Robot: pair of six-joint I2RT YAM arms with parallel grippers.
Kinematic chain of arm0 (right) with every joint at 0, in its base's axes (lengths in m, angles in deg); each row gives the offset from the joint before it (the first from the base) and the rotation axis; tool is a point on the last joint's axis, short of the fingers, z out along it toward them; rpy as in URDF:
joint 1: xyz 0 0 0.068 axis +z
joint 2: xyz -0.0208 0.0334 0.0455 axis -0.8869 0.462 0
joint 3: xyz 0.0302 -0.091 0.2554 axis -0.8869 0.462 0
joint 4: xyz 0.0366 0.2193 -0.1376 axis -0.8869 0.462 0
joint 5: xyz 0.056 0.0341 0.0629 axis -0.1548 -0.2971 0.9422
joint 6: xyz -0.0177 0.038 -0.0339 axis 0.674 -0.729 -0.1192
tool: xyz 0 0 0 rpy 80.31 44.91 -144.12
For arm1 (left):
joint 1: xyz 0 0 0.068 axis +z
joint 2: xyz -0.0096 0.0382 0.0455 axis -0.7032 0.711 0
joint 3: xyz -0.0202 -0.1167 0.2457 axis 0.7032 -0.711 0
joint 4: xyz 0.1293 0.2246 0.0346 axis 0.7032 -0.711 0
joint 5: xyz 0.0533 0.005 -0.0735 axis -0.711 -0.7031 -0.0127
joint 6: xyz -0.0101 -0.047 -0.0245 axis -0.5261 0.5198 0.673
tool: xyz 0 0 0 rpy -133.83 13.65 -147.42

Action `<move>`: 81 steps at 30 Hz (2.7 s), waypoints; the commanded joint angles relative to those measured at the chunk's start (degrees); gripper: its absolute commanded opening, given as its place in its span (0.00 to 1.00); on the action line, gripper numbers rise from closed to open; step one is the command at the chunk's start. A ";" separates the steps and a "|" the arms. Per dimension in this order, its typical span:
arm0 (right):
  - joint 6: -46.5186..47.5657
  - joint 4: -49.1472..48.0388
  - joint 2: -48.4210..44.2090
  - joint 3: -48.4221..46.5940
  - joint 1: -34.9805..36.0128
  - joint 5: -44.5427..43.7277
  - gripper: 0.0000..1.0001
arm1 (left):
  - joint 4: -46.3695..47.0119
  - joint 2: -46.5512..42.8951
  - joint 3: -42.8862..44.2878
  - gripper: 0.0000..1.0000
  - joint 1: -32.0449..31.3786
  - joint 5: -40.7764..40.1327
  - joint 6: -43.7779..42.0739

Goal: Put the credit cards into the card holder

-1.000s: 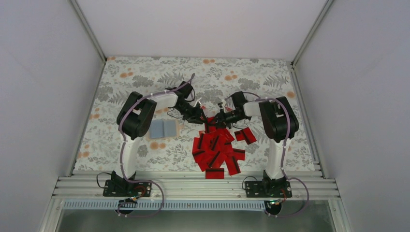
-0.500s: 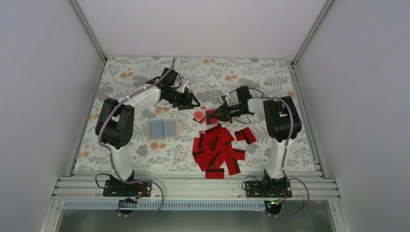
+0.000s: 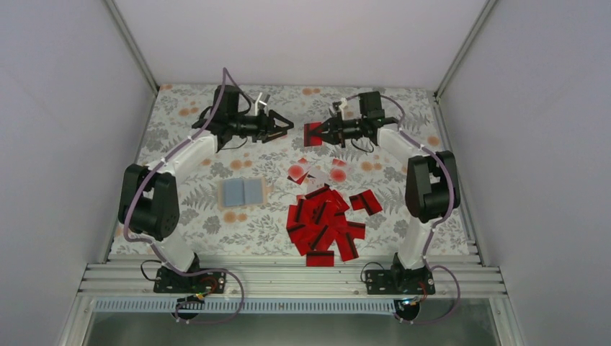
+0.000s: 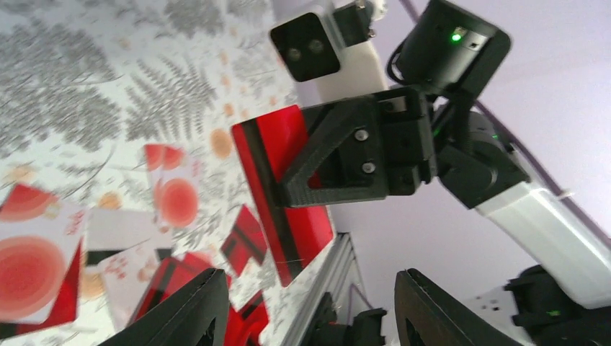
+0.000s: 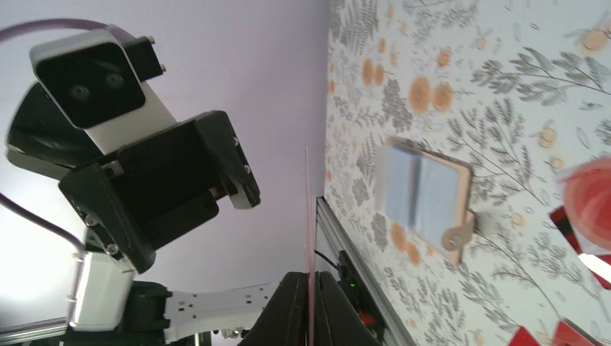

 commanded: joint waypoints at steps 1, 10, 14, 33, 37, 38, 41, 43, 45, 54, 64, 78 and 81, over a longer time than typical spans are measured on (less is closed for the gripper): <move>-6.79 -0.63 -2.72 -4.44 0.10 1.15 0.04 | 15.86 -2.67 -2.29 0.59 0.28 5.84 11.40; -13.20 -2.34 -3.71 -12.20 2.15 1.47 0.04 | 36.34 -3.42 -6.82 0.57 0.28 6.96 28.24; -14.78 -2.24 -3.34 -15.27 3.40 1.20 0.04 | 48.09 -3.36 -9.13 0.54 0.28 5.94 38.48; -13.88 -0.90 -1.56 -22.38 7.57 2.17 0.04 | 47.40 -3.65 -7.13 0.32 0.26 5.93 39.93; -13.45 -0.61 -1.53 -22.41 7.77 2.00 0.04 | 46.65 -3.71 -6.98 0.19 0.22 5.90 39.42; -13.37 -0.61 -1.50 -22.38 7.85 1.97 0.04 | 46.26 -3.84 -6.96 0.14 0.23 5.70 39.15; -13.18 -0.61 -1.42 -22.40 7.94 1.89 0.04 | 43.00 -4.48 -6.71 0.03 0.27 5.07 36.99; -13.06 -0.41 -1.37 -22.47 7.95 1.95 0.04 | 41.04 -4.95 -6.68 0.02 0.27 4.63 35.63; -12.25 1.03 -0.98 -23.41 7.95 2.07 0.07 | 39.02 -5.60 -6.93 0.03 0.33 4.09 34.28; 5.33 20.19 2.82 -28.34 7.77 -2.54 0.64 | 6.91 -15.58 -10.86 0.02 4.54 2.91 11.46; 18.51 28.73 3.19 -23.21 9.66 -7.91 0.67 | -23.09 -27.66 -21.28 0.02 15.77 -2.54 -10.41; 28.43 31.87 9.28 -14.18 24.99 -24.95 0.52 | -39.99 -31.60 -24.87 0.02 16.53 -30.11 -18.10; 30.21 31.91 11.60 -14.53 26.58 -24.52 0.50 | -38.55 -29.73 -26.27 0.02 16.53 -26.96 -20.81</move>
